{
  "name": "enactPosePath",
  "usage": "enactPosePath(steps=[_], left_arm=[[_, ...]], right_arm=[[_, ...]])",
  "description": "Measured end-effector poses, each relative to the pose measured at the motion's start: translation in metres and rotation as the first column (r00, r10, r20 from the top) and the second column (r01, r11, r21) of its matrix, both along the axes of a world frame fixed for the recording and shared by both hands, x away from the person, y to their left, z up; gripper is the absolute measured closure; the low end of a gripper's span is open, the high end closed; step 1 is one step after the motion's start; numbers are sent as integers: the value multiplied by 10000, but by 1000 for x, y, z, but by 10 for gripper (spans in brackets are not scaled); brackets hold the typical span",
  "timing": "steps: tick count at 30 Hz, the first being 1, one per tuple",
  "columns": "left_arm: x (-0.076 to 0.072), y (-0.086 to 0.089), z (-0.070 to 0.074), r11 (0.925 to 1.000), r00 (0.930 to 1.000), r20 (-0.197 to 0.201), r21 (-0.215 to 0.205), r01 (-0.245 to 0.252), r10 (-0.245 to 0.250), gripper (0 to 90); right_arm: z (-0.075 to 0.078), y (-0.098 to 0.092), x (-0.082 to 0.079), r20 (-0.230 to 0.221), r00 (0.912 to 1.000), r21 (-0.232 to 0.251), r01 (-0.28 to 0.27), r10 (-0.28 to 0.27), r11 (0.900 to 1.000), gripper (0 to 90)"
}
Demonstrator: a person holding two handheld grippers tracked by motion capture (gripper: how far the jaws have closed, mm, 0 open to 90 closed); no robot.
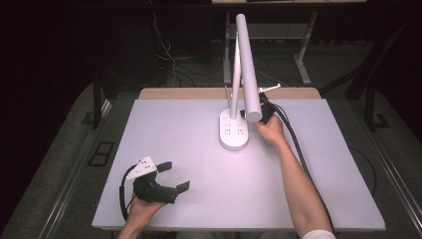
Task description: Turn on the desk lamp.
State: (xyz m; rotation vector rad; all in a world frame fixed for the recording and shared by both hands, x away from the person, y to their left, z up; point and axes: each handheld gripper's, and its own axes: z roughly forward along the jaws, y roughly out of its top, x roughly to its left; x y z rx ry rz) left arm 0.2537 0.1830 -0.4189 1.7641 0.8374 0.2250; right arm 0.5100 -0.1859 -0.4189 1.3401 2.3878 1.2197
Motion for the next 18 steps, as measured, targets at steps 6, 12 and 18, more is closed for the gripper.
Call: enactPosePath(steps=[6,12,18], left_arm=[[-1,-1,0,10000,10000,5,42,70,-70,0],[-1,-2,0,10000,10000,10,21,68,-68,0],[-2,-3,0,10000,10000,14,25,74,-74,0]], right_arm=[[12,-6,-6,118,9998,-153,-157,159,9998,897],[26,-11,-12,373,9989,-166,-293,299,9994,897],[38,-18,-23,450,9979,-31,-461,462,9989,897]])
